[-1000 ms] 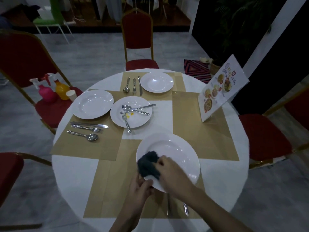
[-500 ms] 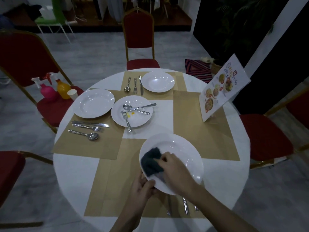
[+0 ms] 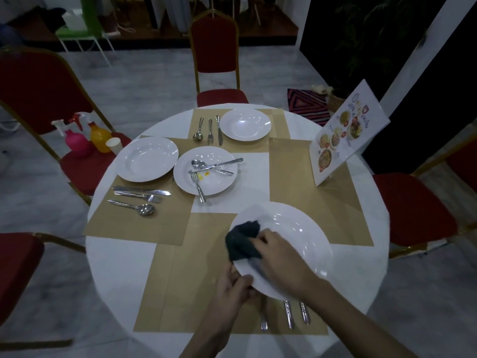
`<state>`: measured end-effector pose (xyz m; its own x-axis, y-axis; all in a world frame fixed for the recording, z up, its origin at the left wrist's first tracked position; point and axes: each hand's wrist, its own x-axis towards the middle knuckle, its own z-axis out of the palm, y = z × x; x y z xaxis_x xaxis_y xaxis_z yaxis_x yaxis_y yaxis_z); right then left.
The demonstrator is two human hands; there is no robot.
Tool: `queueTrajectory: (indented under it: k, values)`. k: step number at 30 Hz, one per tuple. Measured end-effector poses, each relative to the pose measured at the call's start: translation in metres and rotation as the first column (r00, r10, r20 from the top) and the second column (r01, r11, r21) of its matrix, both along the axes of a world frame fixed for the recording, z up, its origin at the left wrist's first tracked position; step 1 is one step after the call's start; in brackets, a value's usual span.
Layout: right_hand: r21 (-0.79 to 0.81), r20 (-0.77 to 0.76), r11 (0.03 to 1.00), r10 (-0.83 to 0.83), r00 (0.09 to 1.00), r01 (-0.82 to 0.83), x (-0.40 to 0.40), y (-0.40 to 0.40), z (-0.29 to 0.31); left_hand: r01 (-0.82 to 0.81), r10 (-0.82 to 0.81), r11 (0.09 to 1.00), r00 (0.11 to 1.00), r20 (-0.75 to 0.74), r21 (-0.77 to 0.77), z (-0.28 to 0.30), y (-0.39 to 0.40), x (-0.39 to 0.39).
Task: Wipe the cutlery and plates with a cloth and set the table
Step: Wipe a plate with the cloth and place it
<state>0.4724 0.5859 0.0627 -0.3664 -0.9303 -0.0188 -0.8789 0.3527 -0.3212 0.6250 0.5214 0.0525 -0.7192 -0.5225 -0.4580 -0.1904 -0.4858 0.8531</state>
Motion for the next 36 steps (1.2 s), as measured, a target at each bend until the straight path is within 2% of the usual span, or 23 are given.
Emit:
queueTrajectory:
  k: [2, 3, 5, 7, 10, 12, 14, 16, 18, 20, 21, 22, 24, 25, 27, 29, 32, 34, 36]
  values:
    - [0.009, 0.112, 0.992, 0.124, 0.986, -0.126, 0.007, 0.01, 0.009, -0.03, 0.03, 0.999, 0.999, -0.011, -0.009, 0.004, -0.005, 0.002]
    - [0.041, 0.121, 0.983, 0.174, 0.977, -0.18, 0.001, 0.019, 0.01, -0.044, 0.044, 0.999, 0.999, -0.017, -0.015, 0.004, -0.009, 0.006]
    - [0.095, 0.018, 0.977, 0.191, 0.982, -0.191, -0.02, 0.04, 0.004, -0.091, 0.091, 0.996, 0.996, -0.013, 0.008, 0.001, -0.015, 0.012]
    - [0.106, -0.108, 0.994, 0.014, 0.994, -0.002, -0.043, 0.058, -0.007, -0.097, 0.097, 0.995, 0.995, -0.008, 0.024, -0.002, -0.015, 0.015]
    - [0.155, -0.24, 0.928, -0.297, 0.924, 0.338, -0.051, 0.052, -0.022, -0.028, 0.029, 0.999, 1.0, -0.01, 0.016, -0.003, -0.007, 0.01]
    - [0.166, -0.222, 0.913, -0.334, 0.916, 0.373, -0.038, 0.028, -0.023, -0.002, 0.002, 1.0, 1.0, -0.013, 0.0, -0.003, -0.001, 0.004]
    - [0.128, -0.106, 0.954, -0.257, 0.961, 0.27, -0.018, 0.006, -0.02, 0.023, -0.023, 1.0, 0.999, -0.028, -0.011, -0.001, 0.001, -0.001]
    - [0.051, 0.04, 0.996, -0.078, 0.996, 0.076, 0.003, -0.006, -0.007, 0.003, -0.003, 1.0, 1.0, -0.02, -0.006, 0.001, -0.004, 0.0]
    - [0.05, 0.177, 0.992, 0.105, 0.979, -0.115, 0.009, 0.0, 0.004, -0.056, 0.057, 0.998, 0.998, -0.025, 0.01, 0.003, -0.014, 0.009]
    - [0.138, 0.12, 0.961, 0.223, 0.967, -0.239, 0.0, 0.016, 0.003, -0.104, 0.106, 0.994, 0.994, -0.037, 0.04, 0.0, -0.023, 0.022]
    - [0.183, 0.023, 0.961, 0.205, 0.978, -0.206, -0.01, 0.023, -0.002, -0.121, 0.125, 0.991, 0.991, -0.053, 0.061, -0.002, -0.025, 0.027]
    - [0.202, -0.068, 0.974, 0.122, 0.99, -0.106, -0.019, 0.028, -0.008, -0.127, 0.131, 0.989, 0.99, -0.059, 0.076, -0.004, -0.026, 0.03]
    - [0.218, -0.191, 0.963, -0.115, 0.975, 0.156, -0.029, 0.029, -0.016, -0.106, 0.111, 0.991, 0.992, -0.052, 0.086, -0.007, -0.023, 0.029]
    - [0.241, -0.22, 0.939, -0.195, 0.956, 0.247, -0.029, 0.023, -0.017, -0.095, 0.1, 0.992, 0.994, -0.05, 0.086, -0.008, -0.019, 0.026]
    - [0.22, -0.203, 0.926, -0.265, 0.943, 0.307, -0.019, 0.003, -0.017, -0.073, 0.075, 0.996, 0.997, -0.037, 0.058, -0.005, -0.012, 0.016]
    - [0.129, -0.151, 0.963, -0.218, 0.964, 0.238, -0.002, -0.015, -0.016, -0.041, 0.041, 0.999, 0.999, -0.026, 0.01, 0.001, -0.008, 0.006]
    - [-0.002, -0.016, 1.0, 0.016, 1.0, -0.016, 0.015, -0.023, -0.006, -0.062, 0.062, 0.998, 0.998, -0.02, 0.002, 0.008, -0.01, 0.003]
    - [0.023, 0.087, 0.99, 0.137, 0.987, -0.14, 0.013, -0.013, 0.002, -0.099, 0.1, 0.994, 0.994, -0.033, 0.039, 0.011, -0.017, 0.008]
    - [0.117, 0.102, 0.974, 0.185, 0.977, -0.197, 0.004, 0.004, 0.007, -0.119, 0.123, 0.99, 0.991, -0.059, 0.071, 0.009, -0.023, 0.019]
